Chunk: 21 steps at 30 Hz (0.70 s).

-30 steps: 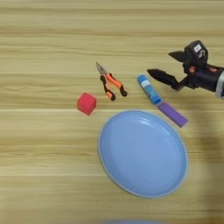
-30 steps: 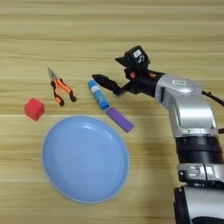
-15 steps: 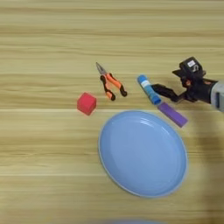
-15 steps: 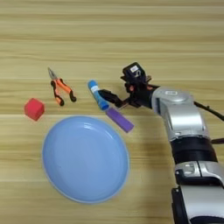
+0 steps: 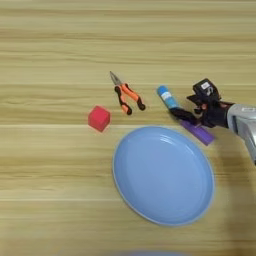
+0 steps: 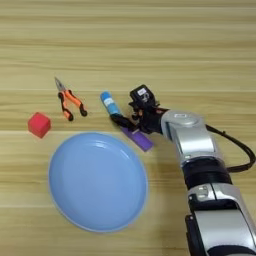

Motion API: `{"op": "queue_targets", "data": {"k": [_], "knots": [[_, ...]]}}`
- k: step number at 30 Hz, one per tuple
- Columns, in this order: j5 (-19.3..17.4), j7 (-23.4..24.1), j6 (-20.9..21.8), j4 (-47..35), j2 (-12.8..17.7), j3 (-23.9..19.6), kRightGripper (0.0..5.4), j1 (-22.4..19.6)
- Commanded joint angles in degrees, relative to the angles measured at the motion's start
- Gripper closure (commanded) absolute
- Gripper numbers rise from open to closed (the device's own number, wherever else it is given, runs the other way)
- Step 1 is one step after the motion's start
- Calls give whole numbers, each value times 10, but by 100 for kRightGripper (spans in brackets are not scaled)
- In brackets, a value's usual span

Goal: Move the objects on the table

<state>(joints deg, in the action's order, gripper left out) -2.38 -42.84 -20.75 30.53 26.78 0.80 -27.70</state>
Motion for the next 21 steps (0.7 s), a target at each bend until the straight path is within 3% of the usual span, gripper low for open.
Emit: {"op": "queue_targets", "data": {"k": [1, 15, 21], "knots": [[3, 14, 19, -10, 7, -1, 200, -48], [14, 19, 33, 18, -2, 6, 400, -48], [13, 19, 34, 15, -3, 5, 401, -46]]}}
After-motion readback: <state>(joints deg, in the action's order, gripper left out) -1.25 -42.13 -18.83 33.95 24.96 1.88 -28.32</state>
